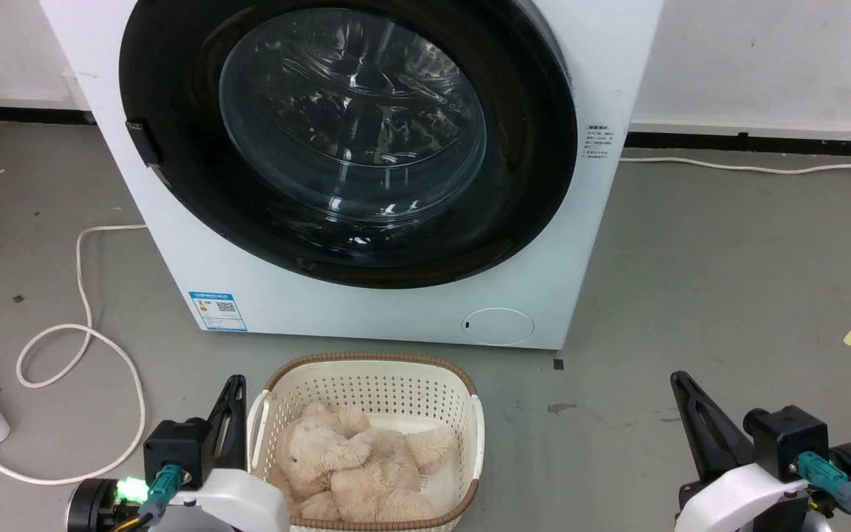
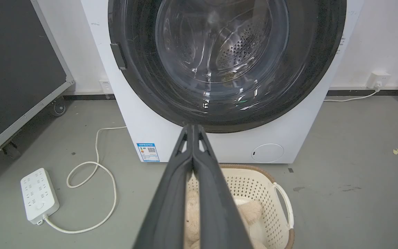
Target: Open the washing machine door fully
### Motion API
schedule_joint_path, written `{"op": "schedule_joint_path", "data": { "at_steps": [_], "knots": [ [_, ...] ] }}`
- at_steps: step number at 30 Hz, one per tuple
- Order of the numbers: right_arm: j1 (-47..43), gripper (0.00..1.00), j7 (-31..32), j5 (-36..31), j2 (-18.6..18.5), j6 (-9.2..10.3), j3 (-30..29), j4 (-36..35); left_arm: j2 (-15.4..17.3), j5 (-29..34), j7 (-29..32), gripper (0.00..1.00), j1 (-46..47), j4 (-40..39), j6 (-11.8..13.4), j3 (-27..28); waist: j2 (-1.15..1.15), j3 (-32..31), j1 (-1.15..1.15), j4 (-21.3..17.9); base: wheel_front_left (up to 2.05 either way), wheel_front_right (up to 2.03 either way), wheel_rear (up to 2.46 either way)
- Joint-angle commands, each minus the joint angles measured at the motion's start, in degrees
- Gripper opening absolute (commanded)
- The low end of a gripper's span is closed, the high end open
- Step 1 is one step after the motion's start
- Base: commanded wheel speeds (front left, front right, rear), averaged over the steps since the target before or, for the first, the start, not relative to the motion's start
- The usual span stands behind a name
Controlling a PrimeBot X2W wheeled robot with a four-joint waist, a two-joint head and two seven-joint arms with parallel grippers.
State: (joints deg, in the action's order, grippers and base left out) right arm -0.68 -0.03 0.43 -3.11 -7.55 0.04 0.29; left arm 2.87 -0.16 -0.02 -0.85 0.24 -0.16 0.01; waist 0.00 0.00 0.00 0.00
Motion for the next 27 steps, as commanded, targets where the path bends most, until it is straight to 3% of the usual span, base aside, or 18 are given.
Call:
{"op": "schedule_joint_path", "data": {
  "at_steps": [1,6,7,27],
  "knots": [
    [0.7,0.0,0.0,-0.4,0.2,0.06,0.0,-0.3,0.0,0.2,0.0,0.0,0.8,-0.2,0.2,0.0,0.0,0.0,0.0,0.0,0.0,0.0,0.0],
    [0.7,0.0,0.0,-0.4,0.2,0.06,0.0,-0.3,0.0,0.2,0.0,0.0,0.8,-0.2,0.2,0.0,0.0,0.0,0.0,0.0,0.0,0.0,0.0],
    [0.0,1.0,0.0,0.0,0.0,0.0,0.0,0.0,0.0,0.0,0.0,1.0,0.0,0.0,0.0,0.0,0.0,0.0,0.0,0.0,0.0,0.0,0.0],
    [0.9,1.0,-1.8,0.3,-0.1,0.01,0.1,-0.8,0.0,-0.1,-1.9,1.0,1.0,-0.5,-0.1,-1.0,0.0,2.4,0.0,0.1,0.0,0.0,0.0]
  ]
}}
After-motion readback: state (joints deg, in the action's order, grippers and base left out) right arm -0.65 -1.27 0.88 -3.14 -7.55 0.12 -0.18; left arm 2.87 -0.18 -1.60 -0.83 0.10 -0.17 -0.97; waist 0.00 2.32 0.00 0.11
